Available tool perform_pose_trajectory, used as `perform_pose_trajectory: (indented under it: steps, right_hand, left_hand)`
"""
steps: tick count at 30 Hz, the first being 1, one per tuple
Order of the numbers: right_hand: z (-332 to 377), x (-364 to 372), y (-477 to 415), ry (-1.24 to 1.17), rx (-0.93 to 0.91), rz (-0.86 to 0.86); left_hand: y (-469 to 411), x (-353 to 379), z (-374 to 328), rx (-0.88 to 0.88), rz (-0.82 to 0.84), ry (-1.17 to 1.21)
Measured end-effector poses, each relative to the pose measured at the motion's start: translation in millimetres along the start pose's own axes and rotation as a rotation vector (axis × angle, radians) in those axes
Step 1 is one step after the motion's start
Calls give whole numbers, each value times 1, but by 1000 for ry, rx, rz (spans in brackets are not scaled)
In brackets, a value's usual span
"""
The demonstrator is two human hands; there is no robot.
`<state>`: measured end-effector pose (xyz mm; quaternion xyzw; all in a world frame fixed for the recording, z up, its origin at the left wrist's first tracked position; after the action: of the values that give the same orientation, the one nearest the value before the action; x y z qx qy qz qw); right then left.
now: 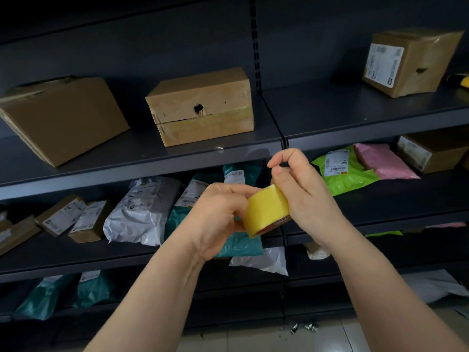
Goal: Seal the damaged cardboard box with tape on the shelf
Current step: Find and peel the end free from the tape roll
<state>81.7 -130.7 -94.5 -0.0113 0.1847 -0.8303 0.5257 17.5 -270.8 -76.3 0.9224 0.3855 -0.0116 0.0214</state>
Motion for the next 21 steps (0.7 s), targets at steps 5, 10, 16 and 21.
perform_pose_trajectory:
  steps: [5,10,16,21]
  right_hand:
    - [2,5,-1,113,-71,5]
    - [4,5,-3,91,-72,-27]
    - [2,7,-4,30,-39,-25]
    - [4,6,-4,4,-41,3]
  left_hand:
    - [-3,-4,-2,-19,-50,2]
    - [0,-1,-3,1,-82,8]
    - [3,-2,-3,27,-92,29]
    - [7,-2,2,72,-77,-7]
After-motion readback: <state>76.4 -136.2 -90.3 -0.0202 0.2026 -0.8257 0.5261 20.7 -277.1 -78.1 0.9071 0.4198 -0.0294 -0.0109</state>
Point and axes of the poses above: each hand's wrist, its own y-axis away from the middle knuckle, its own x-axis out of the palm, z = x × y, the point moved 1 cm from there along -y, towards the middle knuckle, and after that the axes turned 7 degrees about x, right-handed, at the moved point
